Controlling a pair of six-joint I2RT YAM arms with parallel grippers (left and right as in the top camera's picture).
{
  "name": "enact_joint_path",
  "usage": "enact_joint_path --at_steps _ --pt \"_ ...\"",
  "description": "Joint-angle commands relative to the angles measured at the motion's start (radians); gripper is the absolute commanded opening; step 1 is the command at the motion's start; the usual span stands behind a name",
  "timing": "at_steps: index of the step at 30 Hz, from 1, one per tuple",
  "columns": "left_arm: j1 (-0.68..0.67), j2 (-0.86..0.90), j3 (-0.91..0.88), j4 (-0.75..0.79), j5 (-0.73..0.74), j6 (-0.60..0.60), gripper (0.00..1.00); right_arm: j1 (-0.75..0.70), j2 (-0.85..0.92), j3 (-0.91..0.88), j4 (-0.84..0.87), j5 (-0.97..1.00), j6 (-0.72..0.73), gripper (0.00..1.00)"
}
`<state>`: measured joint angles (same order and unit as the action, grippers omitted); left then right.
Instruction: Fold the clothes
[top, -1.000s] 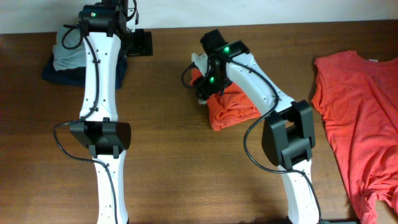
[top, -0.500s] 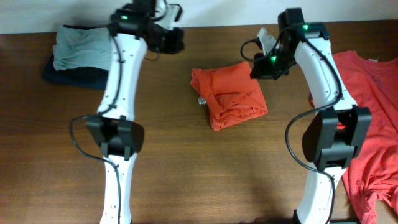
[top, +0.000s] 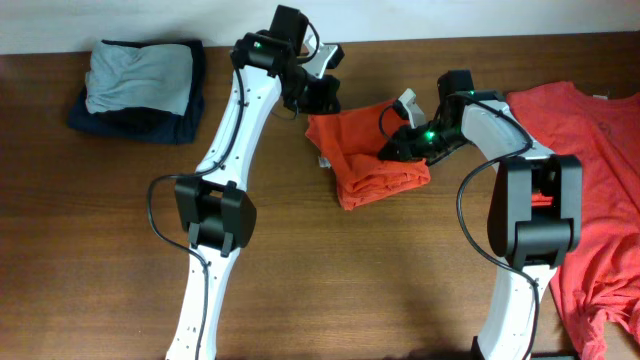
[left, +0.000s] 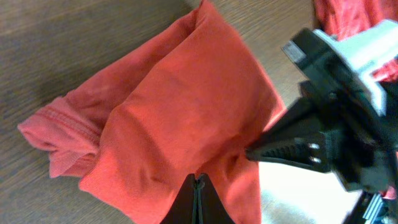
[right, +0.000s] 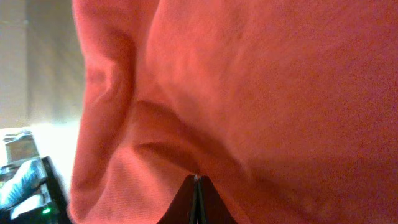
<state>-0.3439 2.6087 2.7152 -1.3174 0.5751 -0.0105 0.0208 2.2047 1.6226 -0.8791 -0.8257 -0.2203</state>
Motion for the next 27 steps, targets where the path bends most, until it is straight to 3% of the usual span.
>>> enact_joint_path --at_steps 1,6,10,19,27 --pt "0.0 0.066 0.002 -0.023 -0.053 0.016 0.01 -0.002 0.008 -0.01 -0.043 -0.051 -0.008 0.04" --pt "0.001 0.141 0.002 -0.026 -0.144 0.016 0.01 -0.002 0.008 -0.01 -0.158 -0.003 -0.011 0.04" --pt "0.001 0.174 0.002 -0.026 -0.286 0.016 0.0 -0.002 0.008 -0.04 -0.15 0.1 -0.011 0.04" --pt "0.003 0.188 0.048 -0.025 -0.283 0.015 0.0 -0.002 0.004 -0.147 -0.061 0.097 -0.008 0.04" --pt "0.004 0.106 0.353 -0.115 -0.193 0.003 0.0 -0.002 -0.041 -0.026 -0.242 -0.039 -0.083 0.04"
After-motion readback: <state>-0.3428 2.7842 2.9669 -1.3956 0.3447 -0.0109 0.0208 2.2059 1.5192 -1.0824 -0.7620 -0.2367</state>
